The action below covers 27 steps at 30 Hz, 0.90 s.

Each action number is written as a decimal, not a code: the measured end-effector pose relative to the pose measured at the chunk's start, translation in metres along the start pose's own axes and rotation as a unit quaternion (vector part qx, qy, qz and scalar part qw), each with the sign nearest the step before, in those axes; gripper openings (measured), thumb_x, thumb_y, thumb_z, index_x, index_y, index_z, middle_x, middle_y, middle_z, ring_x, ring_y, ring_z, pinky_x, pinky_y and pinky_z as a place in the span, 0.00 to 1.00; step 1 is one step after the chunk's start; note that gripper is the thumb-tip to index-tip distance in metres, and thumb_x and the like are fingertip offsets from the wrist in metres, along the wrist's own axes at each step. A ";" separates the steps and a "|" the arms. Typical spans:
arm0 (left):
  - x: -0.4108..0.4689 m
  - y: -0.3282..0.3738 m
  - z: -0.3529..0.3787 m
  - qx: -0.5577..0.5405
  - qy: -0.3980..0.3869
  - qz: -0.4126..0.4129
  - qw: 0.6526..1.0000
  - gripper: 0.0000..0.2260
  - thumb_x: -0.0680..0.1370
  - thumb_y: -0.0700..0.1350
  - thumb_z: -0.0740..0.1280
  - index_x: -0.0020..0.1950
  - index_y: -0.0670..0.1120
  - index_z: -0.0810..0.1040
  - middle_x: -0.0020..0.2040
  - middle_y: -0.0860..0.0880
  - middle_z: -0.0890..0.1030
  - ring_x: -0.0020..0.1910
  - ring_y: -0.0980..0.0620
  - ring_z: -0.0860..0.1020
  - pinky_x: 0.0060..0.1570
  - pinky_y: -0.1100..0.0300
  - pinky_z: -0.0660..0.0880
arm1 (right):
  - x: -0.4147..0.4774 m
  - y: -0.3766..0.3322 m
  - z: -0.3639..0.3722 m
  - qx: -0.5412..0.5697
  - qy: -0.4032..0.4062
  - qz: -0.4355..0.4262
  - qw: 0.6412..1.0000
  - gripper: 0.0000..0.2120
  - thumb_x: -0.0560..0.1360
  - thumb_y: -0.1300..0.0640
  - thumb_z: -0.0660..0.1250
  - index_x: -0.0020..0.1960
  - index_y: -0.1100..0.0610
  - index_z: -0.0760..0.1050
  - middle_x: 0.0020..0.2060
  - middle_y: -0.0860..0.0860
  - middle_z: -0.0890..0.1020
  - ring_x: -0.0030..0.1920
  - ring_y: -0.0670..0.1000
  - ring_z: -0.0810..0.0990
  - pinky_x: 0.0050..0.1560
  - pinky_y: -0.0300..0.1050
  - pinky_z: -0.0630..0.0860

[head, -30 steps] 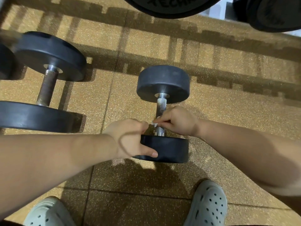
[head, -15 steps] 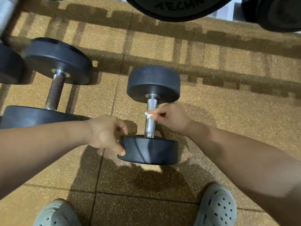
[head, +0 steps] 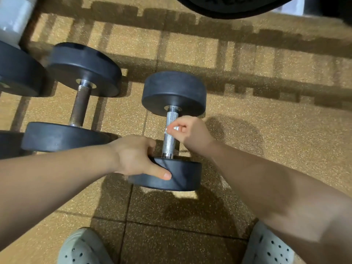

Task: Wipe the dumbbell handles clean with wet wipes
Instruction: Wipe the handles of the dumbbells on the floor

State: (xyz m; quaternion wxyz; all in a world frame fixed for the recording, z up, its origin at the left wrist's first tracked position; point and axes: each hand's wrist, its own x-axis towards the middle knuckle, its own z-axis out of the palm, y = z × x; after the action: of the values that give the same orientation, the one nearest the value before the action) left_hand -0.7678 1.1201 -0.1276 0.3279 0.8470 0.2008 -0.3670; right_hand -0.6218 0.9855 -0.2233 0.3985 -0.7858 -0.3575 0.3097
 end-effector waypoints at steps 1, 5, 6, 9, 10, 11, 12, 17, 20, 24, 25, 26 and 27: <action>0.000 -0.002 -0.004 0.013 -0.005 0.001 1.000 0.33 0.55 0.76 0.73 0.44 0.52 0.78 0.40 0.52 0.83 0.42 0.51 0.80 0.45 0.55 0.78 | 0.004 -0.002 0.004 0.024 0.024 0.002 0.999 0.07 0.73 0.55 0.75 0.49 0.54 0.82 0.33 0.46 0.77 0.33 0.44 0.73 0.38 0.42 0.69; -0.005 0.001 -0.015 0.020 0.031 0.019 0.999 0.21 0.60 0.61 0.80 0.44 0.54 0.77 0.41 0.55 0.82 0.42 0.51 0.81 0.41 0.56 0.79 | 0.007 -0.004 0.011 0.070 0.046 0.031 0.996 0.11 0.72 0.56 0.75 0.50 0.56 0.74 0.31 0.46 0.74 0.31 0.42 0.71 0.37 0.37 0.70; -0.008 0.004 -0.013 0.029 0.046 0.024 0.998 0.17 0.63 0.58 0.79 0.43 0.54 0.76 0.40 0.55 0.81 0.41 0.52 0.80 0.39 0.58 0.78 | 0.006 -0.004 0.010 0.056 0.029 0.041 0.997 0.10 0.72 0.56 0.75 0.48 0.55 0.76 0.33 0.47 0.75 0.32 0.42 0.72 0.38 0.38 0.71; -0.015 0.011 0.000 0.089 0.105 0.036 0.990 0.18 0.68 0.68 0.72 0.37 0.57 0.71 0.36 0.56 0.77 0.39 0.52 0.75 0.37 0.58 0.69 | -0.003 0.000 0.009 -0.010 -0.060 0.049 0.997 0.07 0.72 0.55 0.76 0.44 0.51 0.77 0.33 0.43 0.76 0.32 0.40 0.72 0.37 0.35 0.69; -0.016 0.009 0.002 0.096 0.117 0.037 0.988 0.21 0.67 0.72 0.71 0.36 0.57 0.69 0.34 0.57 0.75 0.37 0.53 0.74 0.37 0.58 0.67 | -0.005 0.001 0.010 -0.030 -0.085 0.043 0.995 0.08 0.73 0.55 0.76 0.44 0.49 0.77 0.33 0.42 0.75 0.32 0.40 0.72 0.38 0.35 0.69; -0.016 0.004 0.002 0.092 0.120 0.034 0.988 0.23 0.65 0.73 0.71 0.34 0.57 0.69 0.33 0.57 0.74 0.36 0.55 0.73 0.35 0.58 0.66 | -0.006 0.002 0.011 -0.039 -0.096 0.039 0.994 0.07 0.73 0.55 0.75 0.44 0.48 0.77 0.33 0.42 0.75 0.33 0.41 0.73 0.38 0.36 0.70; -0.015 -0.002 0.000 0.078 0.112 0.026 0.990 0.24 0.64 0.73 0.72 0.34 0.55 0.69 0.32 0.56 0.74 0.35 0.56 0.73 0.34 0.59 0.65 | -0.003 0.002 0.013 -0.036 -0.090 0.042 0.994 0.06 0.74 0.54 0.74 0.45 0.48 0.77 0.34 0.43 0.76 0.34 0.43 0.74 0.38 0.38 0.72; -0.011 -0.025 -0.018 0.007 0.039 -0.004 0.999 0.28 0.58 0.69 0.79 0.37 0.46 0.76 0.30 0.53 0.75 0.33 0.51 0.73 0.34 0.57 0.68 | 0.024 -0.014 0.028 0.086 0.045 0.053 0.994 0.03 0.77 0.56 0.70 0.48 0.55 0.77 0.34 0.52 0.73 0.33 0.47 0.71 0.36 0.40 0.70; -0.016 -0.025 -0.025 0.018 0.028 -0.012 0.999 0.20 0.65 0.59 0.81 0.39 0.48 0.76 0.33 0.54 0.77 0.35 0.53 0.74 0.31 0.62 0.66 | 0.017 -0.020 0.045 0.111 0.021 0.061 0.992 0.05 0.77 0.60 0.70 0.45 0.57 0.74 0.30 0.49 0.72 0.28 0.43 0.68 0.32 0.36 0.67; -0.020 -0.025 -0.021 0.058 0.049 -0.013 0.997 0.22 0.66 0.67 0.76 0.37 0.51 0.73 0.34 0.54 0.76 0.36 0.55 0.74 0.33 0.58 0.66 | 0.002 -0.016 0.050 0.225 -0.104 0.077 0.966 0.08 0.78 0.69 0.67 0.43 0.60 0.71 0.21 0.41 0.70 0.20 0.40 0.65 0.23 0.30 0.60; -0.019 -0.027 -0.020 0.057 0.055 -0.015 0.997 0.23 0.65 0.68 0.76 0.36 0.51 0.72 0.32 0.54 0.75 0.34 0.55 0.73 0.33 0.58 0.65 | 0.002 -0.018 0.050 0.224 -0.118 0.080 0.964 0.08 0.78 0.69 0.68 0.43 0.60 0.71 0.21 0.40 0.70 0.21 0.40 0.65 0.23 0.30 0.60; -0.019 -0.030 -0.020 0.044 0.058 -0.021 0.997 0.24 0.64 0.68 0.77 0.35 0.50 0.72 0.30 0.55 0.74 0.32 0.54 0.72 0.32 0.58 0.65 | 0.005 -0.021 0.051 0.218 -0.118 0.090 0.965 0.09 0.78 0.67 0.68 0.42 0.59 0.72 0.21 0.41 0.70 0.20 0.40 0.65 0.22 0.30 0.60; -0.018 -0.034 -0.021 0.022 0.057 -0.031 0.998 0.25 0.63 0.66 0.79 0.34 0.48 0.73 0.29 0.55 0.73 0.32 0.53 0.71 0.32 0.58 0.65 | 0.011 -0.025 0.053 0.192 -0.103 0.097 0.971 0.10 0.78 0.64 0.69 0.41 0.56 0.72 0.21 0.42 0.70 0.20 0.41 0.65 0.21 0.32 0.60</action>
State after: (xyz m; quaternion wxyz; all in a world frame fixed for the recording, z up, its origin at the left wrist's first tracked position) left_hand -0.7887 1.1570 -0.1170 0.2859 0.8668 0.2374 -0.3326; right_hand -0.6647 1.0266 -0.2308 0.4711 -0.6896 -0.2523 0.4887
